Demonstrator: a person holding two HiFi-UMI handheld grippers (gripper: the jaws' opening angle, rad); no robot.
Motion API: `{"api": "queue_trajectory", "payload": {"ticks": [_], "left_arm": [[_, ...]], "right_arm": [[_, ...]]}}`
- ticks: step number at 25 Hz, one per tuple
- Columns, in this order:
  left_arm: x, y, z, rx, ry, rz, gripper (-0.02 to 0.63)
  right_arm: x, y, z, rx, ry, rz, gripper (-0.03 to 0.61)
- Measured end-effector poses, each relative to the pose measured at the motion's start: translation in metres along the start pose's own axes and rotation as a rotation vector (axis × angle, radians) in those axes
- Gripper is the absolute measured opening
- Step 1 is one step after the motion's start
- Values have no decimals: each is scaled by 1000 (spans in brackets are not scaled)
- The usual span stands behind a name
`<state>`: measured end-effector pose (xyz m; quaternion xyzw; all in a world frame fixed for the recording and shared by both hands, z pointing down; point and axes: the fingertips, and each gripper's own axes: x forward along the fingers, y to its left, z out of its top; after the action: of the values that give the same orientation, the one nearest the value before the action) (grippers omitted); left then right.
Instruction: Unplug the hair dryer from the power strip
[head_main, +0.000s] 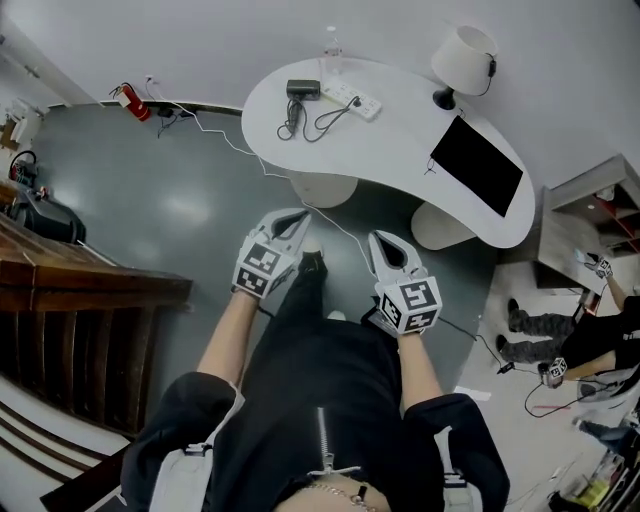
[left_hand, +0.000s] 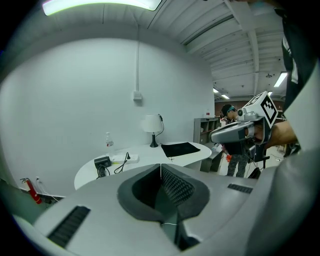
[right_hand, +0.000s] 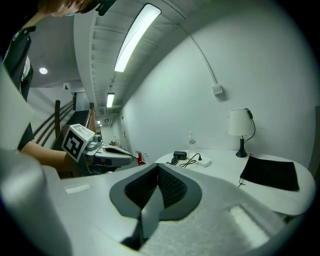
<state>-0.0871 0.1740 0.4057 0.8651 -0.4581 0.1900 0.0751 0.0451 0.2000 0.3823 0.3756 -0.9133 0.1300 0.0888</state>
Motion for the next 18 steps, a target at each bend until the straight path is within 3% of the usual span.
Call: {"api": "queue_trajectory", "payload": {"ticks": [10,18], "left_arm": [[95,91,16,4,23,-52,14],[163,175,37,73,65,-129,14]], "right_arm": [[88,-71,30,1,11,-84,2],[170,-115,57,38,35,-129,2]]}}
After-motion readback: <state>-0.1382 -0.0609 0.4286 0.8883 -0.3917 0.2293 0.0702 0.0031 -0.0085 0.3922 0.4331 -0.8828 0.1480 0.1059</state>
